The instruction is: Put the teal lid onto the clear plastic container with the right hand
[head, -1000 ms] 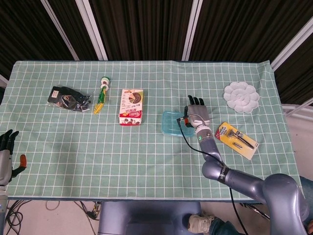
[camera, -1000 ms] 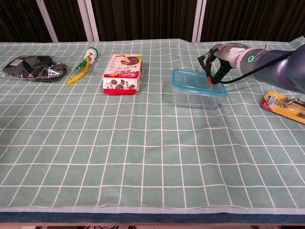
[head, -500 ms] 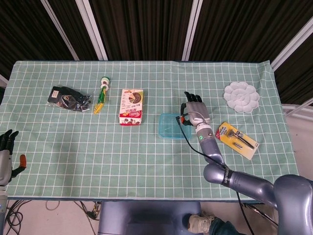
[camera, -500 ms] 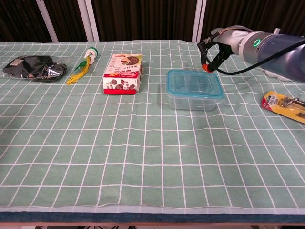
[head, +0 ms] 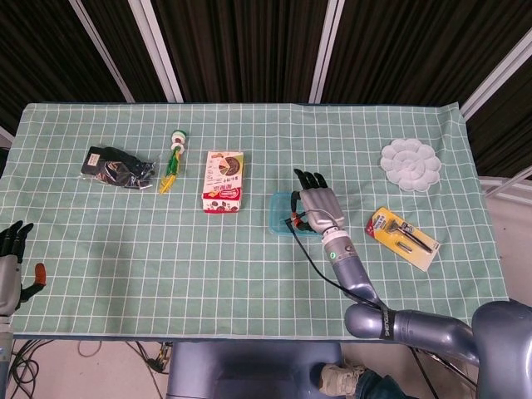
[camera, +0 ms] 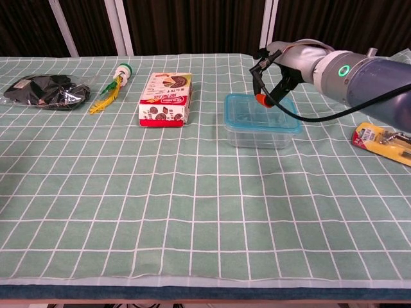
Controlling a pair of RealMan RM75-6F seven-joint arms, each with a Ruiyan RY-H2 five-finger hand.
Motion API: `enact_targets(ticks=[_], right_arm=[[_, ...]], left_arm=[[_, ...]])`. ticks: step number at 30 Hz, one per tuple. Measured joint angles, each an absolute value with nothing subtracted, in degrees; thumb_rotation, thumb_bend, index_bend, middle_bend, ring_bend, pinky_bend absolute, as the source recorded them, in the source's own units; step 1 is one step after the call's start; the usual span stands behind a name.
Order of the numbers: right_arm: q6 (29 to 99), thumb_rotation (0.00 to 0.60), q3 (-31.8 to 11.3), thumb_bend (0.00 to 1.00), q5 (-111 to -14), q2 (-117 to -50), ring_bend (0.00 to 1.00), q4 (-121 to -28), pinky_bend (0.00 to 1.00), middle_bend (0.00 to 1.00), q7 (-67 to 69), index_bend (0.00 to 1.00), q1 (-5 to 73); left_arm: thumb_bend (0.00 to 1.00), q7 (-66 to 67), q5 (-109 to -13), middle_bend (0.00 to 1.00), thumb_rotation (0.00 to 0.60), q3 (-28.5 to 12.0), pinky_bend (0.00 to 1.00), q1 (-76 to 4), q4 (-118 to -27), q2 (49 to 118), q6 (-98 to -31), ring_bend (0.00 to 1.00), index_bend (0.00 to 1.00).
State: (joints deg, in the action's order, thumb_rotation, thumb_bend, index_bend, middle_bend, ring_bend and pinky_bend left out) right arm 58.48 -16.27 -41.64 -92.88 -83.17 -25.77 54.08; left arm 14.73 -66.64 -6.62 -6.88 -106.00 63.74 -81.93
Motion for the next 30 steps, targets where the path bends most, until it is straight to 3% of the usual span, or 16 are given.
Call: enact_targets(ticks=[30], right_arm=[[53.3,0.600,-15.5,0.48,-38.6,-98.3,0.00,-78.1,0.00,0.04,-28.1,0.59,55.6]], left_arm=[[0.54,14.1,-66.2,0.00,0.600,-6.8,0.00,-7.0,-106.2,63.4,-81.7,0.00,0.09]])
